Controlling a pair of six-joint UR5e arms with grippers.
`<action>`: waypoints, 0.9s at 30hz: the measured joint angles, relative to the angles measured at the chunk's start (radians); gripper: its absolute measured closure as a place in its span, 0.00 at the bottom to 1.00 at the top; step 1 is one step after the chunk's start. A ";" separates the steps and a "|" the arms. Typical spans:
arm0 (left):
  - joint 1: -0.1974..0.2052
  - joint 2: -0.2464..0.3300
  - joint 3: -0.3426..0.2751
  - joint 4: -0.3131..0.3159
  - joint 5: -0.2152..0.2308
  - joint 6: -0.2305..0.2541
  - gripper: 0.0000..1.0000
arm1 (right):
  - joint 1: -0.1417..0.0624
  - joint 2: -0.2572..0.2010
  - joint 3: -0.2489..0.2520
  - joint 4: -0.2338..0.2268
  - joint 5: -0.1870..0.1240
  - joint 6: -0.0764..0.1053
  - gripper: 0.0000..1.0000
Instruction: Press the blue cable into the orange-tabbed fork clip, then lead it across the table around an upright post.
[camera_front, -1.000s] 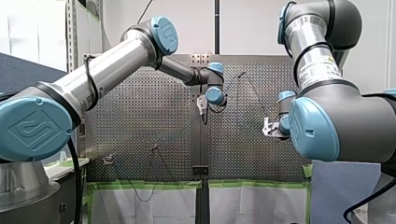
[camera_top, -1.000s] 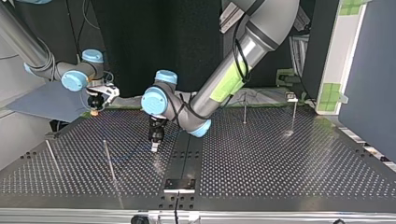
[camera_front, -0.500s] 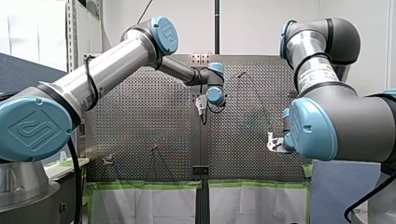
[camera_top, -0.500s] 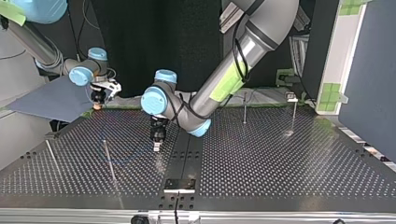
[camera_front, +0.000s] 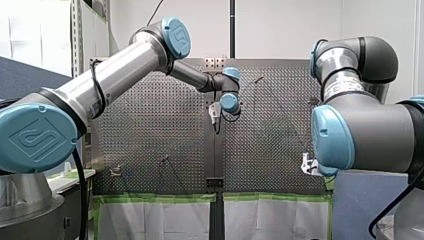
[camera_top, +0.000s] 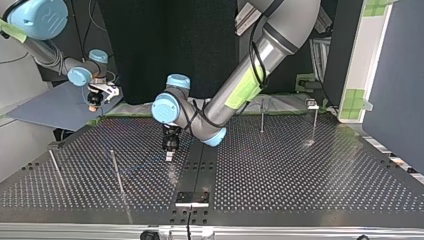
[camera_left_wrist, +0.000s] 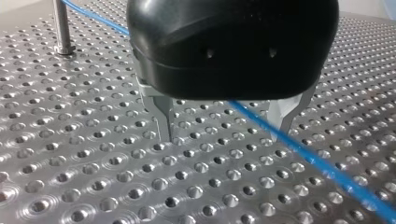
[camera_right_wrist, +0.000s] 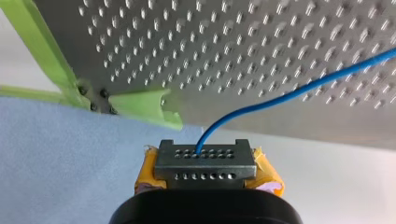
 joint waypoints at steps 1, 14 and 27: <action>0.000 0.000 -0.002 0.000 0.000 0.000 0.00 | -0.006 0.010 -0.003 -0.010 0.000 0.009 1.00; 0.002 0.001 -0.039 0.021 0.000 0.003 0.00 | -0.012 0.122 -0.021 -0.113 -0.007 0.047 1.00; -0.007 0.000 -0.046 0.016 -0.041 -0.029 0.00 | -0.008 0.227 -0.023 -0.118 -0.008 0.045 1.00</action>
